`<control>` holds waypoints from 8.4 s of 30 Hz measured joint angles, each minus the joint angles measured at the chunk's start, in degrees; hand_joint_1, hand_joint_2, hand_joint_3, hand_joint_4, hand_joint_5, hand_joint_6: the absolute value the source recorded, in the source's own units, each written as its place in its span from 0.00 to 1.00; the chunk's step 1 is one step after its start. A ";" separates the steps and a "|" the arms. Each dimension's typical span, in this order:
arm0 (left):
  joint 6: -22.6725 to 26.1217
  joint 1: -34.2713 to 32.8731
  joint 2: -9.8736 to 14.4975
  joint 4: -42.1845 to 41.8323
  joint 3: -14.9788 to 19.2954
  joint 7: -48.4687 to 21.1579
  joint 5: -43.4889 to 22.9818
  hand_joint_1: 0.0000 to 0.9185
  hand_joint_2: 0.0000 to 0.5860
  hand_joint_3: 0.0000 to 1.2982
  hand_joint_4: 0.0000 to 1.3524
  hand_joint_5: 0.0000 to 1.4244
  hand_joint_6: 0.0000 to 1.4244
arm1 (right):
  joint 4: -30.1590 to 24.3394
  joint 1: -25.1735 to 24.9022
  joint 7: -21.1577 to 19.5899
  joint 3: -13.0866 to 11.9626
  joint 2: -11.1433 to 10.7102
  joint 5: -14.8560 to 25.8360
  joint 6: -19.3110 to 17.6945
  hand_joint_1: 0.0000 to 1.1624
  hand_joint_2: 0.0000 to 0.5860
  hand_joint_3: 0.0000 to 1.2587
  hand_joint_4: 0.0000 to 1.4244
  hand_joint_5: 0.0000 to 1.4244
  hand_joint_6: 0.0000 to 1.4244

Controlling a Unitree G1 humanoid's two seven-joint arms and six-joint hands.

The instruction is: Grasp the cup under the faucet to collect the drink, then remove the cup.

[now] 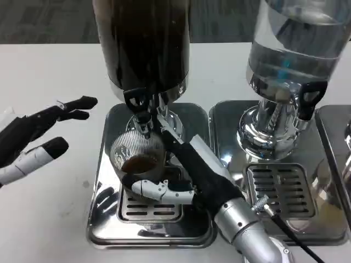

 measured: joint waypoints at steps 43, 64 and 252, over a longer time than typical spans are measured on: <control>0.01 0.27 0.01 1.94 -0.03 0.04 -0.52 0.00 0.16 0.20 0.14 0.15 0.10 | 0.96 -2.58 -1.89 1.27 0.91 -4.99 3.21 0.63 0.18 0.20 0.13 0.17 0.27; 0.01 0.26 0.06 2.29 -0.06 0.04 -0.57 0.00 0.16 0.20 0.16 0.15 0.11 | -0.02 -1.81 -4.01 2.14 0.83 -7.22 3.27 0.55 0.16 0.24 0.17 0.24 0.33; -31.70 23.30 13.58 -17.63 -0.98 14.78 12.63 0.00 0.04 0.00 0.00 0.00 0.02 | -48.20 27.21 6.31 -9.59 -10.08 -9.94 10.24 0.64 0.37 0.48 0.48 0.61 0.82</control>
